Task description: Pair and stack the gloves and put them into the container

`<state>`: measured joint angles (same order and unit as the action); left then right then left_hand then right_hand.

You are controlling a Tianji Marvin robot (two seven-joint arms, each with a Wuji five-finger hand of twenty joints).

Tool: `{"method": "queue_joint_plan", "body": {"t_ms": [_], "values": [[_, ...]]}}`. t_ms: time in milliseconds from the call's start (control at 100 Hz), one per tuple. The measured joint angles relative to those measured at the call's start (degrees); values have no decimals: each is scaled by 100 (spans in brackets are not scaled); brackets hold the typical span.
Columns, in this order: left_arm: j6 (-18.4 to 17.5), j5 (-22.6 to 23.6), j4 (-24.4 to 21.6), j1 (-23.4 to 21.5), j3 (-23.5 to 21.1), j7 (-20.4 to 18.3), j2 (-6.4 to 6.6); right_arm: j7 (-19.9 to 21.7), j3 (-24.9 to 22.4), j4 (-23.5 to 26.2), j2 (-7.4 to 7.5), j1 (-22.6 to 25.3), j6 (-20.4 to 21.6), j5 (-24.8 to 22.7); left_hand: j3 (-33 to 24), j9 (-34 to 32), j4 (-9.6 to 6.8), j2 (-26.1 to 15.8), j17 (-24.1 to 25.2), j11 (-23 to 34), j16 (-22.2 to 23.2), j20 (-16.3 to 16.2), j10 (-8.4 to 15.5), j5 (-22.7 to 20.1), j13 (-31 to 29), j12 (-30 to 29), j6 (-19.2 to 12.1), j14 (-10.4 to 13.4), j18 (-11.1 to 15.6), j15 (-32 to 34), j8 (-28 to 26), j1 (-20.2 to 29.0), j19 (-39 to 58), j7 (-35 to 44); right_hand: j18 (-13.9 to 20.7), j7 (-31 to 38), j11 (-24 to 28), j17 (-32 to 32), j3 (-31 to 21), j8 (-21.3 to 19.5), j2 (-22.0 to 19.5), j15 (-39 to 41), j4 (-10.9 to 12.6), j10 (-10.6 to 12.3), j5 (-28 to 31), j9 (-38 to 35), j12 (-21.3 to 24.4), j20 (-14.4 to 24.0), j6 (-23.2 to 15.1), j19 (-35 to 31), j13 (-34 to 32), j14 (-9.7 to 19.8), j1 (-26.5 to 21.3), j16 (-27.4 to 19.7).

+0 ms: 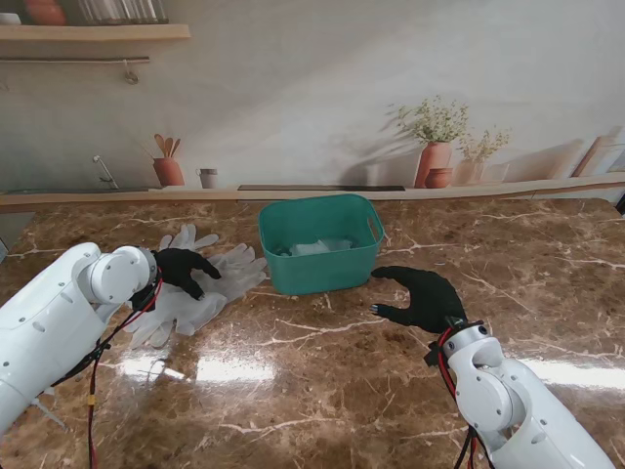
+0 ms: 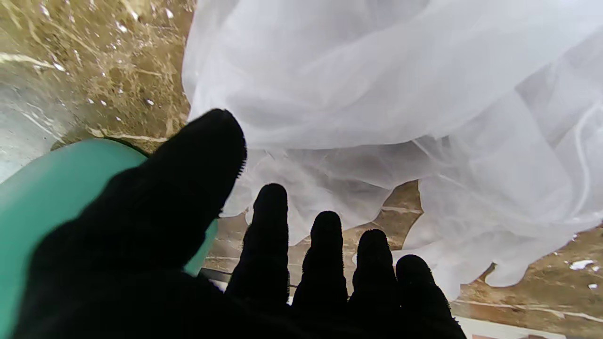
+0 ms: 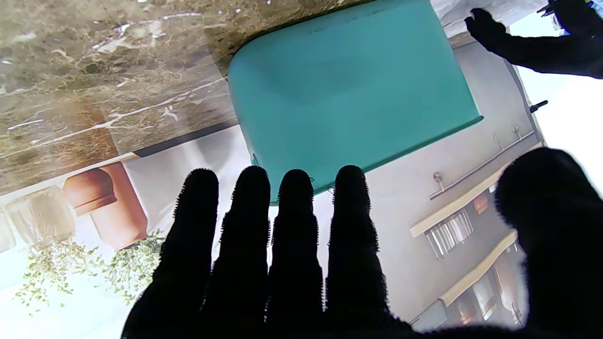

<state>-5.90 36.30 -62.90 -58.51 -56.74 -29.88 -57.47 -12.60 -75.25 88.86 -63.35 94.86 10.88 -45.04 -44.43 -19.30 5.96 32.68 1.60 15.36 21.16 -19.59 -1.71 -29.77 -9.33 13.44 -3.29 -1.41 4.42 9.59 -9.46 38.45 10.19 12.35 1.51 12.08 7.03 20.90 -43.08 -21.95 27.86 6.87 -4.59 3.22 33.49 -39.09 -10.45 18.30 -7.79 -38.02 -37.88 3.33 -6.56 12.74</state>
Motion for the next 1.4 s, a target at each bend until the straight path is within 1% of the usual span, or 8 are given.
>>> {"method": "queue_joint_plan", "body": {"t_ms": [450,590,630,690,860,1250,1320,1400], "values": [[-450,-368,166,9,-17,-376,52,-93,6,-33,-6,10,-8,-1,661,208,66,-69,-38,-212,-42,439,6,-531,332,-84,-136,36,12,-328,-435,-320,-770,745,-5,66,0,-3,60,-90,-63,0,0,0,64,0,0,0,-12,-2,2,-1,-11,0],[-579,-199,155,-33,-17,-408,81,-110,9,-35,-9,11,-7,-1,387,208,66,89,-51,-212,-42,508,6,-733,333,-86,-225,36,12,-330,-669,-293,-779,1156,-6,67,0,-4,62,-90,-64,0,1,0,64,0,0,0,-12,-2,2,-1,-12,0],[-643,6,140,-49,-17,-374,90,-117,10,-35,-9,11,-5,-4,168,187,66,110,-57,-212,-42,508,126,-736,333,-128,-523,37,12,-330,-735,-170,-765,1351,-7,68,0,-4,62,-90,-64,0,1,0,64,0,0,0,-12,-2,2,-1,-14,0],[-702,279,112,-100,-40,-113,93,-132,13,-36,-10,11,-4,-7,215,182,298,111,-54,-112,7,254,49,-923,272,-129,-470,38,12,-313,-985,158,-656,1993,-12,70,0,-4,80,-90,-72,0,27,0,64,-1,0,0,-14,-2,2,-1,-79,0],[-744,166,98,-317,-216,318,62,-126,22,-35,-11,14,-7,-10,461,-183,312,-402,-38,-88,31,-311,43,-1282,246,-68,-614,58,12,-204,-944,995,-434,3116,-74,70,0,-4,124,-90,-147,4,71,0,64,-6,0,0,-17,-113,2,-3,-79,0],[-884,448,-963,-1059,-1142,-5,70,-126,20,60,-11,60,-6,-42,2195,-424,308,-1652,24,-51,32,-1002,68,-1632,103,-43,-183,73,-5,-121,-247,1871,-294,1953,-82,71,0,-2,127,-90,-206,15,126,0,64,-10,-10,0,-77,-116,2,-53,-79,0],[-905,486,-1162,-1162,-1290,-113,80,-134,20,73,-11,63,-4,-44,2199,-684,292,-1628,31,-33,55,-1312,70,-1839,-43,-12,-154,73,-100,24,-187,1755,-46,1933,-84,71,0,-2,127,-90,-207,16,126,0,64,-10,-10,0,-78,-116,2,-56,-79,0],[-1148,761,-1238,-1238,-1386,162,81,-140,21,98,-11,71,-2,-55,1493,-1296,296,-748,-5,62,181,-1580,70,-2372,-548,38,-284,69,-388,179,13,927,679,2906,-92,71,0,-2,127,-90,-208,16,126,0,64,-10,-12,0,-80,-117,2,-59,-79,0]]}}
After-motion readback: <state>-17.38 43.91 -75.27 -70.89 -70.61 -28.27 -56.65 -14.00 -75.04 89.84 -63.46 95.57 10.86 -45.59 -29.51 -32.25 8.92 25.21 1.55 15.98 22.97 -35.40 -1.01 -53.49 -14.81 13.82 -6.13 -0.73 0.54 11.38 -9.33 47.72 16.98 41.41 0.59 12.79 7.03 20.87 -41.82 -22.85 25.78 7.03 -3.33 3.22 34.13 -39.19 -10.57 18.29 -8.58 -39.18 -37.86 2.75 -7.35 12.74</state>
